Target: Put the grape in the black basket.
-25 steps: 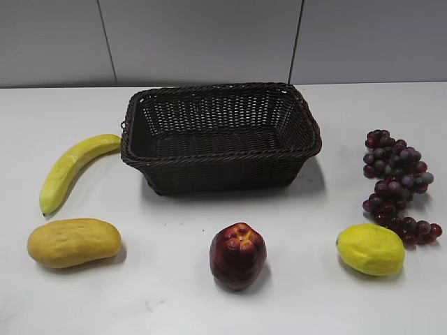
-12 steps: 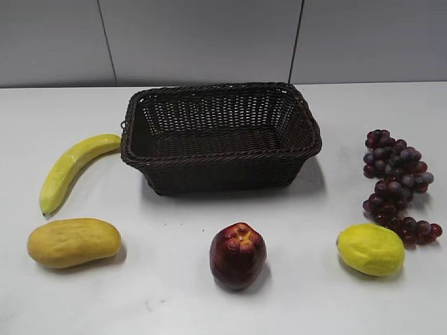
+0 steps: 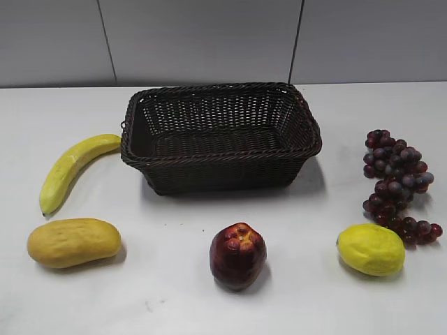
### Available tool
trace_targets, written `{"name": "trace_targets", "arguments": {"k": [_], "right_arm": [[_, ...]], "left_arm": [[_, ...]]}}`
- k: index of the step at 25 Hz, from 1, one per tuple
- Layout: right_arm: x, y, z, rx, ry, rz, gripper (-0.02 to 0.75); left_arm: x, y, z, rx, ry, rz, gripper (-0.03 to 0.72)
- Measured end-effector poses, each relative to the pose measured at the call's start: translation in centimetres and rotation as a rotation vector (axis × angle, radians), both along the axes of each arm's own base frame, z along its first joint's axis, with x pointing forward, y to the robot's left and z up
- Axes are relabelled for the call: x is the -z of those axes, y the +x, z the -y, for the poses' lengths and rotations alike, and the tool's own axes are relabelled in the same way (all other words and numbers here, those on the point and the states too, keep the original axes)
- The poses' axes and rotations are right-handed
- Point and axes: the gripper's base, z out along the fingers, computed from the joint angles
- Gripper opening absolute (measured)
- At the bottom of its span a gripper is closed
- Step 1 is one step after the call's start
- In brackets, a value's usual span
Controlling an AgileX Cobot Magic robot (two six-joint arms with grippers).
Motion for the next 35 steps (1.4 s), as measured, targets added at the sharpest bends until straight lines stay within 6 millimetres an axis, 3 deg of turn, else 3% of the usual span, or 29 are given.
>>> {"name": "trace_targets", "arguments": {"k": [5,13,20,24,29,35], "right_arm": [[0.7,4.4,-0.3,0.013,0.015,-0.104,0.573],[2.3,12.4,-0.7,0.061,0.034,-0.132,0.573],[5.9,19.0,-0.9,0.114,0.044,-0.144,0.615],[9.2,22.0,-1.0,0.120,0.033,-0.202,0.629],[13.0,25.1,-0.9,0.137,0.008,-0.279,0.633],[15.2,27.8,-1.0,0.146,0.003,-0.298,0.633]], "left_arm": [[0.0,0.0,0.0,0.000,0.000,0.000,0.217],[0.0,0.0,0.0,0.000,0.000,0.000,0.217],[0.0,0.0,0.0,0.000,0.000,0.000,0.217],[0.0,0.0,0.0,0.000,0.000,0.000,0.217],[0.0,0.0,0.0,0.000,0.000,0.000,0.217],[0.0,0.0,0.0,0.000,0.000,0.000,0.217]]}}
